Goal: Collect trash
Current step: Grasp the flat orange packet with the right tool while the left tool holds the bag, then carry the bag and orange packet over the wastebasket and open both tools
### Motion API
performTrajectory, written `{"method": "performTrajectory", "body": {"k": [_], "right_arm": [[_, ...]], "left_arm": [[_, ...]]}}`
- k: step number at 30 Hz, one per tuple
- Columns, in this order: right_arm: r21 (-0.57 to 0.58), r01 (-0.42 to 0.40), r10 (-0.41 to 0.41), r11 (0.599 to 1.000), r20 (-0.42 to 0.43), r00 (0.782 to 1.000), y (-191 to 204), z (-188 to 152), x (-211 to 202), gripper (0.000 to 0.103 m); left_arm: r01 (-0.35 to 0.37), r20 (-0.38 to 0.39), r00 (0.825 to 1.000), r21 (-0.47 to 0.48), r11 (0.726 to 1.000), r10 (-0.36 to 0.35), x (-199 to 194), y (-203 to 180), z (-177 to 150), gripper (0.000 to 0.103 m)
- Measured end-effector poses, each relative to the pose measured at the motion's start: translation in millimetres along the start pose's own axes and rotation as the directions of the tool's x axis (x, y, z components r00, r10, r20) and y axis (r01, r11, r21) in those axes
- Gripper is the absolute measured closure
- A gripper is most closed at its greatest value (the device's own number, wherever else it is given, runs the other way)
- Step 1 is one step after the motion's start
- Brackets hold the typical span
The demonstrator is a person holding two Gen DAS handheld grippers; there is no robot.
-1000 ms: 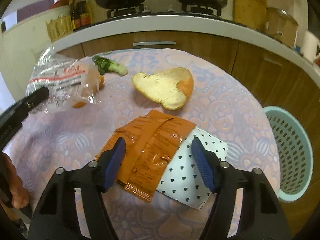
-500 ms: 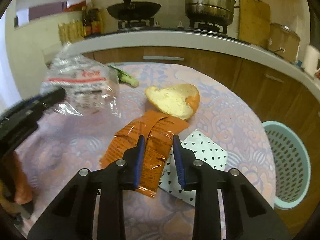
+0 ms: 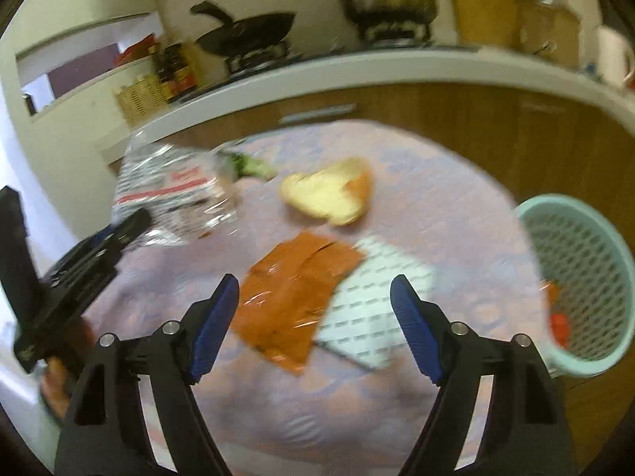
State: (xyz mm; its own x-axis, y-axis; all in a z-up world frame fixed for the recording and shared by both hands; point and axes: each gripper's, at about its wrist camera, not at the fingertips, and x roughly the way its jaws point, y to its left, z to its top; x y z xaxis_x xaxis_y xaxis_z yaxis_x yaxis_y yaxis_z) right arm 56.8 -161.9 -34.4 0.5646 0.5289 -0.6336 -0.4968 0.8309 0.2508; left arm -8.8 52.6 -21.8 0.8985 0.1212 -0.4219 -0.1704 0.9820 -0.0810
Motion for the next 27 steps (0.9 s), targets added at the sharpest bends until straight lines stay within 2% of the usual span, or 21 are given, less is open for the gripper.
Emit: {"method": "performTrajectory", "body": {"k": [2, 3, 5, 6, 7, 10, 11, 13, 20, 27], "right_arm": [[-0.013, 0.014, -0.014, 1.000, -0.038, 0.999, 9, -3, 12, 0.031], [-0.021, 0.033, -0.035, 0.999, -0.060, 0.998, 12, -5, 20, 0.041], [-0.037, 0.050, -0.053, 0.998, -0.096, 0.994, 13, -5, 34, 0.053], [-0.041, 0.058, -0.062, 0.997, -0.112, 0.992, 14, -4, 41, 0.058], [-0.045, 0.062, -0.067, 0.997, -0.122, 0.990, 14, -3, 47, 0.058], [-0.057, 0.063, -0.069, 0.996, -0.109, 0.992, 21, 3, 51, 0.064], [-0.071, 0.069, -0.076, 0.995, -0.102, 0.992, 25, 4, 50, 0.074], [-0.097, 0.082, -0.090, 0.992, -0.086, 0.992, 31, 4, 49, 0.081], [-0.101, 0.066, -0.068, 0.993, -0.010, 0.998, 38, 5, 25, 0.086], [-0.084, 0.079, -0.072, 0.993, 0.084, 0.994, 31, 17, -16, 0.087]], "left_arm": [[0.001, -0.002, 1.000, -0.004, 1.000, -0.001, 0, 0, 0, 0.072], [0.002, -0.003, 1.000, -0.006, 1.000, -0.002, 0, 0, 0, 0.072], [0.004, -0.005, 1.000, -0.009, 1.000, -0.004, 0, 1, 0, 0.072], [0.005, -0.006, 1.000, -0.010, 1.000, -0.005, 0, 1, 0, 0.072], [0.006, -0.006, 1.000, -0.010, 1.000, -0.006, 0, 1, 0, 0.072], [0.006, -0.007, 1.000, -0.007, 1.000, -0.006, 1, 1, 0, 0.072], [0.006, -0.007, 1.000, -0.007, 1.000, -0.006, 1, 1, 0, 0.072], [0.006, -0.009, 1.000, -0.008, 1.000, -0.006, 1, 1, 0, 0.072], [-0.006, 0.008, 1.000, -0.002, 1.000, 0.006, -2, -1, 1, 0.073], [0.049, 0.037, 0.998, -0.002, 0.999, -0.049, -21, -9, 20, 0.073]]}}
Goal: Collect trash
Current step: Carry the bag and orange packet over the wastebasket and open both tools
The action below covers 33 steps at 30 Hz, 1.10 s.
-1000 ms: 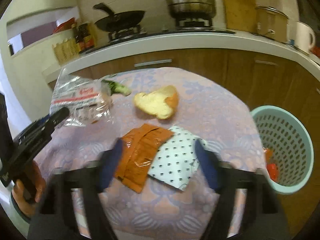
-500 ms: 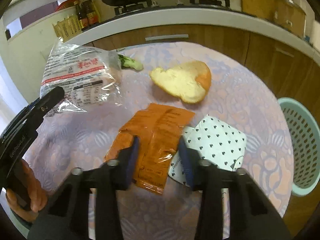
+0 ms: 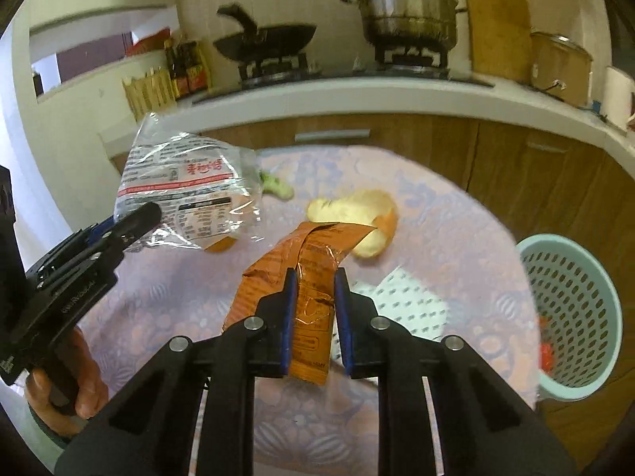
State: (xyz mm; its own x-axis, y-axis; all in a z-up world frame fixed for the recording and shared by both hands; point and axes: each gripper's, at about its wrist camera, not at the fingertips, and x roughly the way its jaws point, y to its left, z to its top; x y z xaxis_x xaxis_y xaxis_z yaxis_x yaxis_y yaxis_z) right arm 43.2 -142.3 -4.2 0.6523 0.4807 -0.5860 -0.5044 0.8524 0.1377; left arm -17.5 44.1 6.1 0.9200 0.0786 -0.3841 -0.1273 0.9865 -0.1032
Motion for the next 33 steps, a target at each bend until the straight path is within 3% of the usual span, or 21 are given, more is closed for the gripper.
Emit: {"method": "performTrajectory", "body": {"k": [5, 10, 18, 22, 23, 31, 33], "right_arm": [[0.050, 0.014, -0.018, 0.999, 0.079, 0.997, -25, 10, -29, 0.087], [0.087, 0.073, -0.085, 0.994, 0.139, 0.987, -60, 17, -55, 0.088], [0.168, 0.233, -0.262, 0.958, 0.176, 0.949, -130, 16, -87, 0.088], [0.227, 0.308, -0.346, 0.924, 0.150, 0.926, -173, 10, -89, 0.088], [0.241, 0.313, -0.352, 0.919, 0.141, 0.925, -181, 9, -88, 0.098], [0.335, 0.370, -0.395, 0.867, 0.005, 0.919, -253, -14, -49, 0.099], [0.376, 0.356, -0.370, 0.855, -0.037, 0.928, -269, -23, -35, 0.099]], "left_arm": [[0.052, 0.045, 0.998, 0.028, 0.998, -0.053, -15, -23, 26, 0.073], [0.082, 0.060, 0.994, 0.107, 0.991, -0.088, -15, -67, 44, 0.073], [0.158, -0.006, 0.987, 0.230, 0.960, -0.161, 16, -158, 63, 0.073], [0.194, -0.067, 0.981, 0.251, 0.948, -0.183, 44, -194, 65, 0.073], [0.205, -0.080, 0.978, 0.253, 0.945, -0.191, 50, -202, 65, 0.073], [0.267, -0.191, 0.957, 0.276, 0.923, -0.220, 102, -256, 50, 0.073], [0.278, -0.222, 0.950, 0.287, 0.917, -0.219, 116, -267, 42, 0.073]]}}
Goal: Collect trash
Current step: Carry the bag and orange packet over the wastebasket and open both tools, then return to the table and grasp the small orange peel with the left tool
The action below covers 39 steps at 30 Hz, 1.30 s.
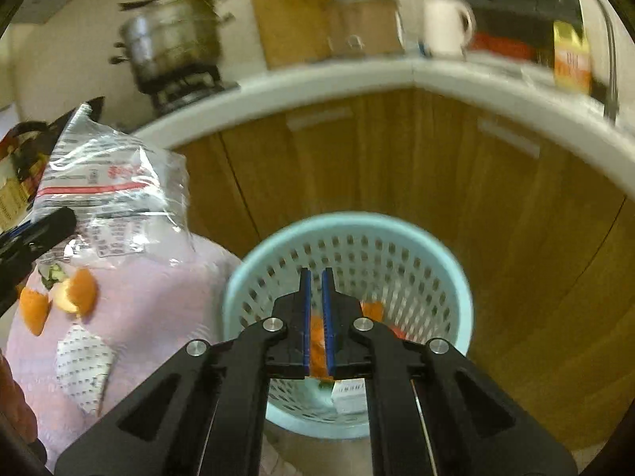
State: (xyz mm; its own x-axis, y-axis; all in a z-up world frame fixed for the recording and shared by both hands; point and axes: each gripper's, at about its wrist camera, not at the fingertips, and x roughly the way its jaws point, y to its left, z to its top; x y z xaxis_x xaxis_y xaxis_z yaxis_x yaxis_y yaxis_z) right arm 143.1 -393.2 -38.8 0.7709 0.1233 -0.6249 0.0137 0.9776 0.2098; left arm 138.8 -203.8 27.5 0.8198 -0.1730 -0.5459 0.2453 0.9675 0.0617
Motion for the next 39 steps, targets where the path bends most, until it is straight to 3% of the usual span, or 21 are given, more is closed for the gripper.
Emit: {"method": "performTrajectory", "body": {"k": [4, 6, 8, 16, 23, 32, 39], "right_arm": [[0.036, 0.023, -0.022, 0.999, -0.024, 0.999, -18, -10, 9, 0.099], [0.037, 0.037, -0.036, 0.999, -0.028, 0.999, -21, -12, 9, 0.099], [0.044, 0.047, -0.046, 0.998, -0.029, 0.999, -26, -13, 5, 0.099], [0.048, 0.025, -0.024, 0.999, -0.023, 0.999, -23, -10, -10, 0.097], [0.013, -0.026, 0.026, 1.000, -0.006, 1.000, 7, -11, -28, 0.097], [-0.117, -0.132, 0.134, 0.984, 0.005, 0.991, 90, -15, -53, 0.097], [-0.197, -0.221, 0.217, 0.955, -0.045, 0.975, 157, -35, -54, 0.097]], "left_arm": [[0.024, -0.032, 0.999, 0.033, 0.999, -0.023, 21, -17, -5, 0.070], [0.062, -0.054, 0.997, 0.043, 0.997, -0.060, 32, -25, -8, 0.060], [0.067, -0.061, 0.996, 0.045, 0.997, -0.064, 39, -30, -12, 0.028], [0.044, -0.067, 0.997, 0.028, 0.999, -0.042, 33, -17, -21, 0.028], [0.014, -0.018, 1.000, -0.022, 1.000, -0.014, -2, 12, -24, 0.028], [-0.041, 0.039, 0.998, -0.124, 0.991, 0.046, -65, 77, -42, 0.024], [-0.104, 0.032, 0.993, -0.214, 0.971, 0.114, -99, 138, -67, 0.020]]}}
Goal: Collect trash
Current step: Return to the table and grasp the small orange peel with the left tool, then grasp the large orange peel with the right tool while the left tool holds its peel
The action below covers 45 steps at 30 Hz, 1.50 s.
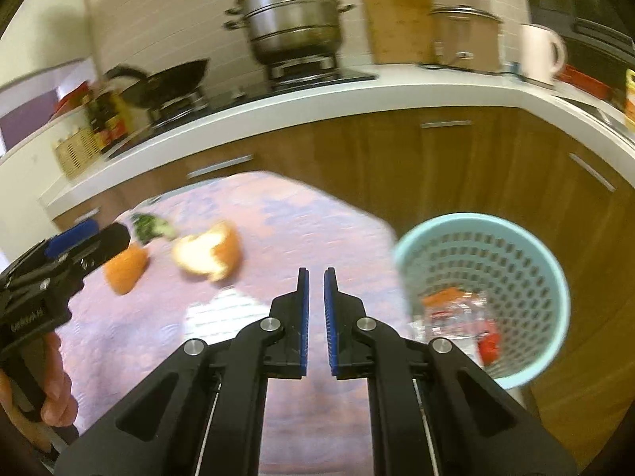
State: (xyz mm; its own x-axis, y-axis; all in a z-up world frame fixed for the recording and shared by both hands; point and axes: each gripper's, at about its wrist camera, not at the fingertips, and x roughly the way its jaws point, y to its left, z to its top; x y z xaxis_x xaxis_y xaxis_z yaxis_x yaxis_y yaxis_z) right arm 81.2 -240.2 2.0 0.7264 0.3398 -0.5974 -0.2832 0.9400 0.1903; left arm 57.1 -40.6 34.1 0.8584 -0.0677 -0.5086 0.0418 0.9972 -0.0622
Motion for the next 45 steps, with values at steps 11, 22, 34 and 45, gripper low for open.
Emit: {"method": "performTrajectory", "body": {"k": [11, 22, 34, 45], "right_arm": [[-0.158, -0.067, 0.066, 0.985, -0.012, 0.998, 89, -36, 31, 0.039], [-0.118, -0.059, 0.063, 0.991, 0.030, 0.998, 79, -41, 35, 0.020], [-0.137, -0.021, 0.025, 0.990, 0.031, 0.999, 84, -44, 37, 0.014], [-0.128, 0.050, -0.064, 0.991, -0.107, 0.992, 96, 7, 71, 0.008]], "left_arm": [[-0.117, -0.059, 0.992, -0.157, 0.981, 0.109, -1, 113, -26, 0.018], [-0.141, -0.125, 0.985, -0.214, 0.967, 0.116, 44, 143, -44, 0.017], [-0.194, -0.197, 0.965, -0.096, 0.976, 0.173, 64, 125, -45, 0.037], [-0.125, -0.136, 0.986, -0.229, 0.965, 0.096, 51, 145, -50, 0.075]]}}
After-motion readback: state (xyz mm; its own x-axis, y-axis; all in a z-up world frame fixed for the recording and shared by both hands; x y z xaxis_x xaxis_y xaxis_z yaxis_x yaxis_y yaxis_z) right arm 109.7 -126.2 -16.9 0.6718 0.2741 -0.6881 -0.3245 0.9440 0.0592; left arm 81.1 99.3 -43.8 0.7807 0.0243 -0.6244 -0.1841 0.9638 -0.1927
